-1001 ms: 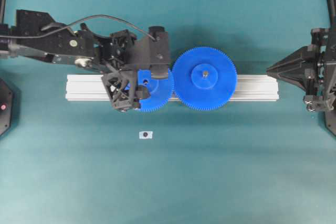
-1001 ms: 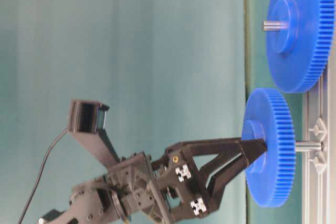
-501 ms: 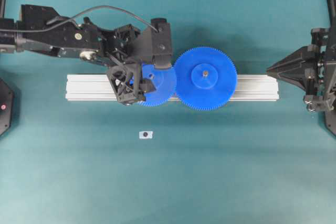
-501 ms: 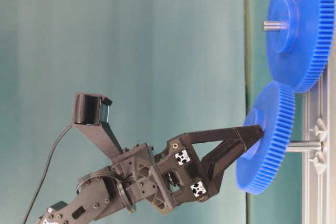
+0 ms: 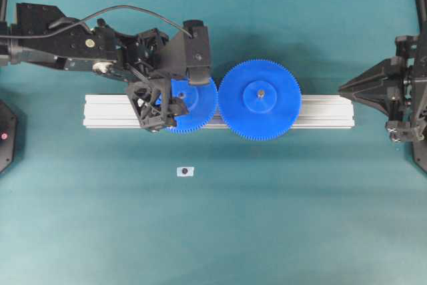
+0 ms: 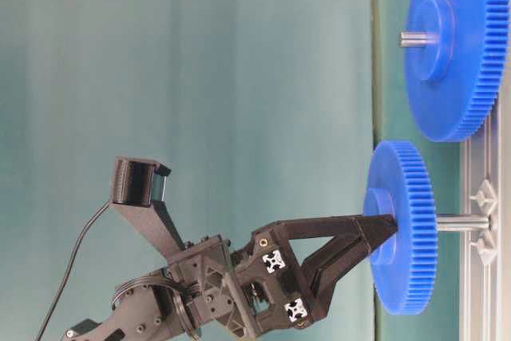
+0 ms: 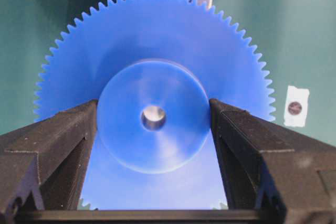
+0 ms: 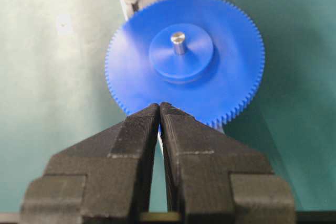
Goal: Insert the small gear onto the shaft.
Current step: 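Lower the small gear down onto the left shaft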
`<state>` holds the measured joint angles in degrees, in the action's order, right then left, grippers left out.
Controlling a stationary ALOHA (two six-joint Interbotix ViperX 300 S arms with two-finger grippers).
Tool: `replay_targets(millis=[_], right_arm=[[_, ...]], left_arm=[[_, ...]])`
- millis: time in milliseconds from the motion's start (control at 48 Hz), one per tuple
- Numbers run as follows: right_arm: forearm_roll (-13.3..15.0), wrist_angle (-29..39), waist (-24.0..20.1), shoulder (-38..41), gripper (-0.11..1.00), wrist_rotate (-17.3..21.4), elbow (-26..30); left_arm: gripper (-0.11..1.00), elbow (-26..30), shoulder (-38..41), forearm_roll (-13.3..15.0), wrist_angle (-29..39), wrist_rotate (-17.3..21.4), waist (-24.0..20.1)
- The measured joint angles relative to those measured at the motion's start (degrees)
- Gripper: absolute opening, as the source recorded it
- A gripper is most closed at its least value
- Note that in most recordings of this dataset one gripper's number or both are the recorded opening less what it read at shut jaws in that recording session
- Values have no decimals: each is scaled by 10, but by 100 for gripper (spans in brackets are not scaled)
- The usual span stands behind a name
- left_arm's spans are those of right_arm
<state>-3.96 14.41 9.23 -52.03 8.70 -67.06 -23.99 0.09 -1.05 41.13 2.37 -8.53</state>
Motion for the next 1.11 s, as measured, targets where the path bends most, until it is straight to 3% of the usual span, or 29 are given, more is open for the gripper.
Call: replay_targets(millis=[209,355,584,855,1105], right_arm=[[0,-1,0,-1,15,16,0],[0,-4,0,0,15,23,0],[0,-11,0,-1,15,24,0],[0,-11,0,-1,15,25,0],[1,-11,0,-1,15,25,0]], left_arm=[[72,7,8,0,-14,-5,30],[72,10,12,-3,-15,-29,53],[72,6,11,-3,-16,-46,56],[72,-9,1,-1,-17,-43,37],[72,-14,-2,0,-17,1,11]])
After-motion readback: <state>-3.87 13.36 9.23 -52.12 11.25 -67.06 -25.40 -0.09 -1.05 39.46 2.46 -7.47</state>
